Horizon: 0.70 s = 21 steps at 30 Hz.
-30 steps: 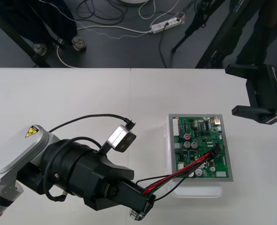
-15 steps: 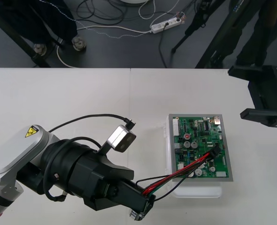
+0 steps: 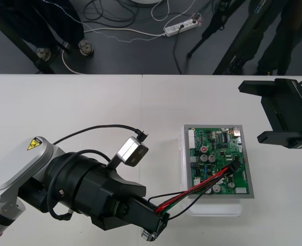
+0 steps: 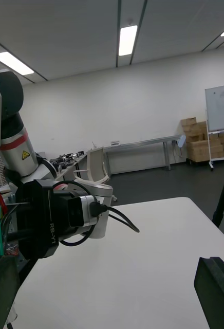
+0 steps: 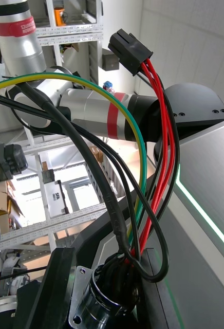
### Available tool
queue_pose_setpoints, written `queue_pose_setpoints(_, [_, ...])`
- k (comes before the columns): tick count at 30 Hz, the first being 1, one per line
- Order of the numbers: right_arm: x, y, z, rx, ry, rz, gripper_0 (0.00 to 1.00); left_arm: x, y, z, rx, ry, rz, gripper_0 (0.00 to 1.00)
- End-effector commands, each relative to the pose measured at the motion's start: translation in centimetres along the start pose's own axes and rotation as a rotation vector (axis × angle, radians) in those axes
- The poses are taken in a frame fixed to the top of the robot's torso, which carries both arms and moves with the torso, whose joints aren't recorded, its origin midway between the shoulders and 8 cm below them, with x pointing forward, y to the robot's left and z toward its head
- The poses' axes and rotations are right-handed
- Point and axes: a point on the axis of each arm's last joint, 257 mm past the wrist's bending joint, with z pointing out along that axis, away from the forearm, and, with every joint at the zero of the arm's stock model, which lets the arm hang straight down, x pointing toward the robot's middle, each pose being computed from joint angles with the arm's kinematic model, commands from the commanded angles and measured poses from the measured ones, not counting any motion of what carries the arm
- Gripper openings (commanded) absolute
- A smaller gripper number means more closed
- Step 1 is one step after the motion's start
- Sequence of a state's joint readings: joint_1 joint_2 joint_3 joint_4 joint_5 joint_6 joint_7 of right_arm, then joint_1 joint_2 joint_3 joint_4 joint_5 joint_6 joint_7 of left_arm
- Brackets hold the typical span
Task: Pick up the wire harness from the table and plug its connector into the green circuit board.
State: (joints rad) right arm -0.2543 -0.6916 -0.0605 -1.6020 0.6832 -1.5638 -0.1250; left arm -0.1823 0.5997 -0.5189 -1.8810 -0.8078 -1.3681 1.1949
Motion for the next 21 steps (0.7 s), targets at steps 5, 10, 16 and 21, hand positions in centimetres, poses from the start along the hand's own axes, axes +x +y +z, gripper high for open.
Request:
queue_pose_setpoints(5, [0.4,3.3,2.1,-0.120,-0.022,0.057,1.00,0.1,-1.2,1.0,0.014,0.030,0.004,0.00])
queue_pose_setpoints(10, [0.6,4.2,2.9,-0.155,-0.021,0.064,1.00,0.1,-1.3,1.0,0.016,0.031,0.008,0.00])
queue_pose_setpoints(16, [0.5,5.6,3.5,-0.183,-0.027,0.069,1.00,0.1,-1.3,1.0,0.016,0.030,0.010,0.00])
queue_pose_setpoints(21, [0.4,6.5,3.7,-0.195,-0.045,0.089,1.00,0.1,-1.3,1.1,0.019,0.028,0.015,0.00])
